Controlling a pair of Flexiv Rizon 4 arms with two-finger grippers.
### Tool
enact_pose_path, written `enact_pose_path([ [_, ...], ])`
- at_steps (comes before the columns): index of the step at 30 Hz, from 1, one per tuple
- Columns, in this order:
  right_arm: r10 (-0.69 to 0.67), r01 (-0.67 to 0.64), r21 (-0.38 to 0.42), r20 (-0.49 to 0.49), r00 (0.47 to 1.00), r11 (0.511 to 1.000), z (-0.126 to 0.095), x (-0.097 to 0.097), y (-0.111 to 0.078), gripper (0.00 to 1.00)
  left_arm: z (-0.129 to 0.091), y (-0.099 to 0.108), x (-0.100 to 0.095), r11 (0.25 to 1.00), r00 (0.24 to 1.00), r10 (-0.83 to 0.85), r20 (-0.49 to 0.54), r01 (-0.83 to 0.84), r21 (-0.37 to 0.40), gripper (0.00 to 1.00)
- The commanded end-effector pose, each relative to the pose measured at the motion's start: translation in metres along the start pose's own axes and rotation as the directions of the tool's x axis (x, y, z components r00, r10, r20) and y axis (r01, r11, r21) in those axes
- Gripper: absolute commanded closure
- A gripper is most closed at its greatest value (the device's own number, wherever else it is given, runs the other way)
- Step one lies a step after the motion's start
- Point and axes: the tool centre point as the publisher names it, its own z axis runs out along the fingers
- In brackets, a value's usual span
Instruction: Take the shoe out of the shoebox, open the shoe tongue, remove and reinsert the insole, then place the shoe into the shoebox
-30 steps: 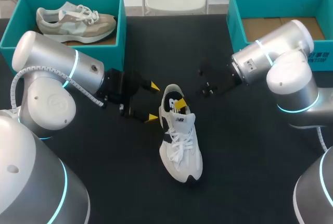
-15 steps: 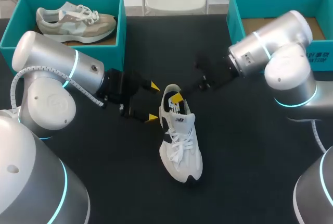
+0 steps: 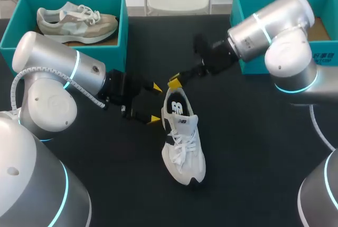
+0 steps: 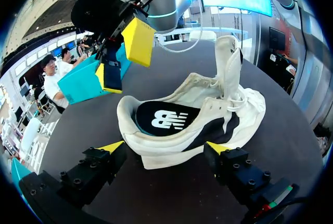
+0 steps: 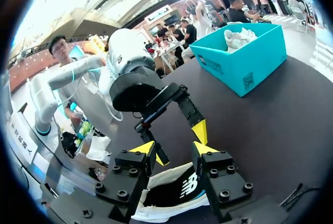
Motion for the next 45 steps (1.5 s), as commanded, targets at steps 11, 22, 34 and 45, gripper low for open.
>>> enact_pose_path([
  [11, 0.084, -0.077, -0.055, 0.136, 0.987, 0.996, -0.046, 0.037, 0.004, 0.58, 0.000, 0.000, 0.001, 1.000, 1.000, 0.000, 0.001, 0.000, -0.002, 0.00],
  [22, 0.248, -0.237, -0.075, 0.251, 0.936, 0.969, -0.047, 0.036, -0.011, 1.00, -0.024, -0.007, 0.004, 0.999, 0.998, 0.043, -0.055, -0.043, -0.003, 0.00],
  [34, 0.248, -0.237, -0.075, 0.251, 0.936, 0.969, -0.047, 0.036, -0.011, 1.00, -0.097, -0.019, -0.009, 0.988, 0.987, 0.136, -0.081, -0.141, -0.064, 0.00],
  [45, 0.364, -0.507, -0.022, 0.724, 0.586, 0.862, -0.037, 0.021, -0.029, 1.00, -0.132, -0.002, -0.035, 0.983, 0.991, 0.128, -0.047, -0.133, -0.127, 0.00],
])
